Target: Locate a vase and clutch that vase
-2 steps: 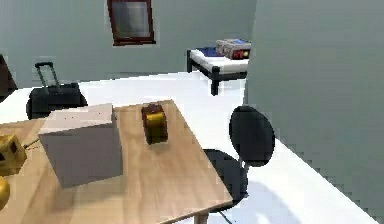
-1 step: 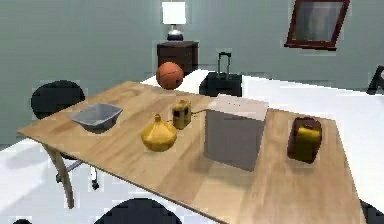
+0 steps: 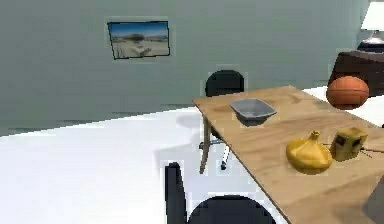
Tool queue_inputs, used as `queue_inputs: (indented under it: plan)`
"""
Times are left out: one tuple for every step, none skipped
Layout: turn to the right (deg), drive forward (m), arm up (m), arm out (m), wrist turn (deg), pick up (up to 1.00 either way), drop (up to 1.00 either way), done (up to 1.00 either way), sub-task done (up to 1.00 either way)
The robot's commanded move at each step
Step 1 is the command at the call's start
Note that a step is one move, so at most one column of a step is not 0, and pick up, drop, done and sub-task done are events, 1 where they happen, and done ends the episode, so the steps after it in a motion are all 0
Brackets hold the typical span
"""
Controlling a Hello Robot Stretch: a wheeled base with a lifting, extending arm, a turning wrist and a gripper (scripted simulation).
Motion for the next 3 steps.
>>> queue_inputs:
  plan:
    - [-45.0, 0.00, 0.00, 0.00, 0.0, 0.00, 0.00, 0.00, 0.00]
    - [-9.0, 0.00, 0.00, 0.00, 0.0, 0.00, 0.00, 0.00, 0.00]
    - [0.0, 0.00, 0.50, 0.00, 0.0, 0.00, 0.00, 0.00, 0.00]
